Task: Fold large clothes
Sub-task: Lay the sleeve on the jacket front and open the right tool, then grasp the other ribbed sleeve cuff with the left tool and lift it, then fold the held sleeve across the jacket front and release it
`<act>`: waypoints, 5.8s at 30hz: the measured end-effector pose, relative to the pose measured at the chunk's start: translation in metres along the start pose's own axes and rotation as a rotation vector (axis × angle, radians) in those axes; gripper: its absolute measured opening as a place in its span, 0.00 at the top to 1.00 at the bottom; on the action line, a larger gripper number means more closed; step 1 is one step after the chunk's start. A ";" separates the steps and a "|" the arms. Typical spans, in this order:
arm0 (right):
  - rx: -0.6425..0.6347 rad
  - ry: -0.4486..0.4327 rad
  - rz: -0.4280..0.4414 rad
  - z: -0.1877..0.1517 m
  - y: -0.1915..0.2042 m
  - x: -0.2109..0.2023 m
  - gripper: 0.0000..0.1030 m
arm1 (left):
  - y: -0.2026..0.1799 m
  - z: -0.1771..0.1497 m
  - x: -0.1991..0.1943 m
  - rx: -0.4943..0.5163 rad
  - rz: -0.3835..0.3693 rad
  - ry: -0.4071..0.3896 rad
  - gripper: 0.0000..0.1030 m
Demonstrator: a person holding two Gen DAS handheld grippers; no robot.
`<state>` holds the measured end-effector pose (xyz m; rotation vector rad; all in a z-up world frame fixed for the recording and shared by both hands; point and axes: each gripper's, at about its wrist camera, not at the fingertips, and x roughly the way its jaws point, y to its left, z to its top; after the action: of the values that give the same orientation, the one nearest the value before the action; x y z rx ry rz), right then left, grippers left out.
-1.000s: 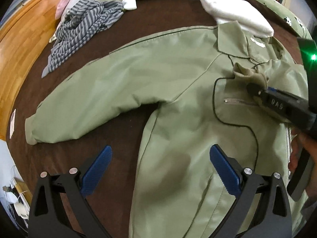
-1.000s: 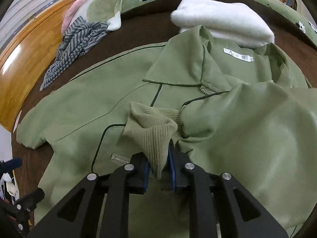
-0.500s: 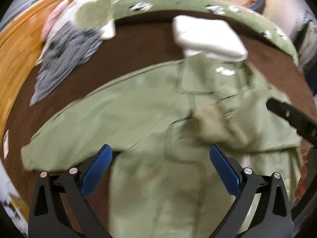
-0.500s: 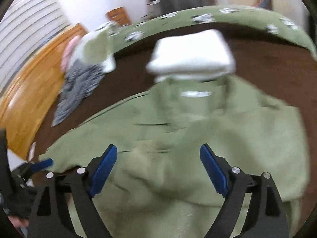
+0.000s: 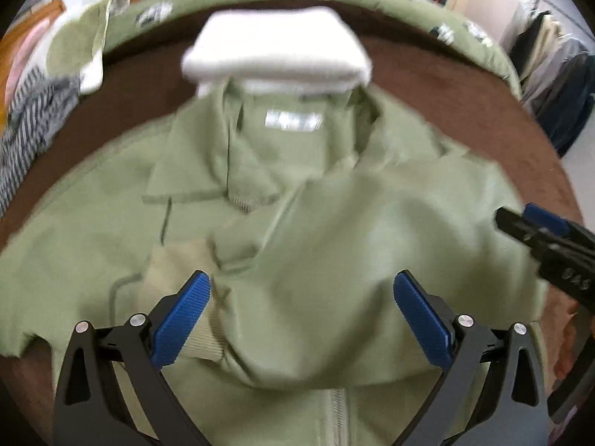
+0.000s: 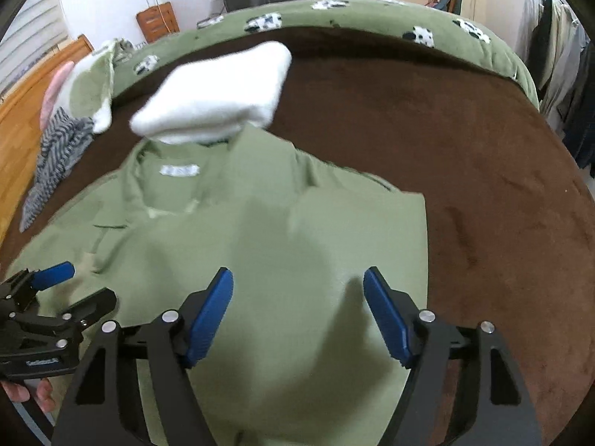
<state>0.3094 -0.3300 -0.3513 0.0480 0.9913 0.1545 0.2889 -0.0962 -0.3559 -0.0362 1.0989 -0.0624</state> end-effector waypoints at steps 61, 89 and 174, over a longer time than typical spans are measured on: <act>-0.359 0.132 0.140 -0.054 0.300 -0.008 0.12 | 0.438 -0.198 -0.118 -0.951 0.251 -0.190 0.06; -0.426 0.071 0.168 -0.009 0.377 0.044 0.10 | 0.491 -0.155 -0.086 -0.967 0.123 -0.234 0.87; -0.024 0.135 -0.072 -0.051 0.100 0.005 0.39 | 0.112 -0.013 0.025 -0.065 -0.109 0.108 0.06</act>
<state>0.2588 -0.2321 -0.3725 -0.0203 1.1241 0.1040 0.2921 0.0138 -0.3908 -0.1530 1.2062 -0.1277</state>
